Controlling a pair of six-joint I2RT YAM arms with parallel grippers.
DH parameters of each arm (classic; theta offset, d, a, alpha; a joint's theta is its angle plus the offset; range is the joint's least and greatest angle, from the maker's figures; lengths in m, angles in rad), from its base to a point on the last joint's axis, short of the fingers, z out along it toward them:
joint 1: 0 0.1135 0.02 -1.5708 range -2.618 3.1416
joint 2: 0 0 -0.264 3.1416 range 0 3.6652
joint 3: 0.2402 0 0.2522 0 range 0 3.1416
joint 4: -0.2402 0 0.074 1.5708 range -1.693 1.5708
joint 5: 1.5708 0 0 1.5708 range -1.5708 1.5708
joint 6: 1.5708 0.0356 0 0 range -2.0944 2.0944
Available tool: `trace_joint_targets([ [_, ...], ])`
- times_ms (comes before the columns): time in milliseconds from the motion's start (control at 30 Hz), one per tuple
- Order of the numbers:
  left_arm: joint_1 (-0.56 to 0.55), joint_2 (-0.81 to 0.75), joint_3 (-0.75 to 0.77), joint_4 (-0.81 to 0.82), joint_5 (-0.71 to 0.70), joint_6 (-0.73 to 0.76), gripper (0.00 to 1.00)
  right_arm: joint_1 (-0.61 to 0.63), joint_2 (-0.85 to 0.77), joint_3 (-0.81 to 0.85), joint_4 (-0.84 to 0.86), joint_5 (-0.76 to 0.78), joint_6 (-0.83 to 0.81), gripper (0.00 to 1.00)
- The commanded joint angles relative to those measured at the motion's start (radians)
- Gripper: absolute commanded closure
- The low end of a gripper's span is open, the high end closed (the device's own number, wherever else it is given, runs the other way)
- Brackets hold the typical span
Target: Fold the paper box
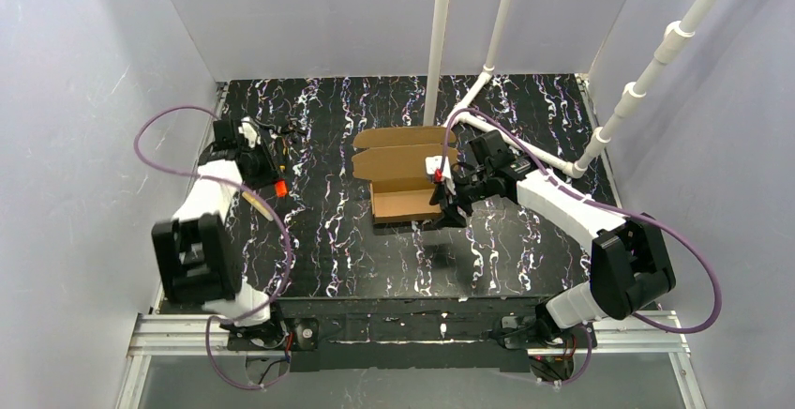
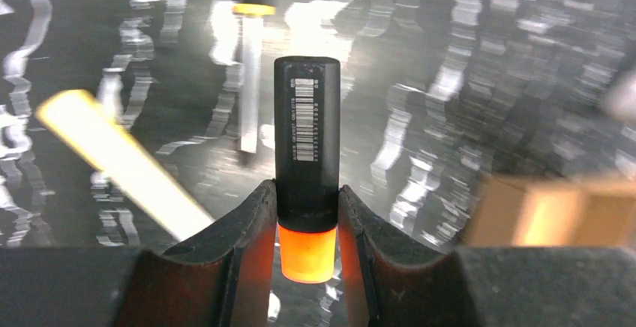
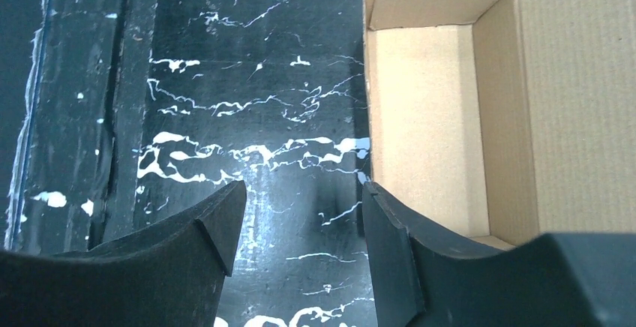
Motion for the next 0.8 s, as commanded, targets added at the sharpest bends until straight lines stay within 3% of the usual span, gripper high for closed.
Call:
trace_joint_targets([
  [0,-0.074,-0.263,-0.123,0.11,0.415,-0.05,0.97,-0.031,0.007,0.034,-0.114,-0.076,-0.117,0.32],
  [100,-0.301,-0.368,-0.195,0.192,0.49,0.032,0.97,-0.057,0.009,0.038,-0.169,-0.085,-0.184,0.32],
  [267,-0.575,-0.419,-0.224,0.3,0.432,0.234,0.97,-0.136,-0.003,0.043,-0.224,-0.104,-0.237,0.31],
  [433,-0.72,-0.259,-0.123,0.332,0.399,0.407,0.98,-0.215,-0.039,0.01,-0.208,-0.112,-0.245,0.28],
  [567,-0.831,-0.011,0.063,0.268,0.266,0.68,0.96,-0.264,-0.025,-0.009,-0.199,-0.125,-0.246,0.27],
  [600,-0.837,0.017,0.085,0.257,0.247,0.702,0.91,-0.263,-0.02,-0.008,-0.203,-0.124,-0.25,0.27],
  [767,-0.852,0.081,0.153,0.252,0.048,0.681,0.4,-0.265,-0.012,-0.004,-0.217,-0.122,-0.263,0.27],
])
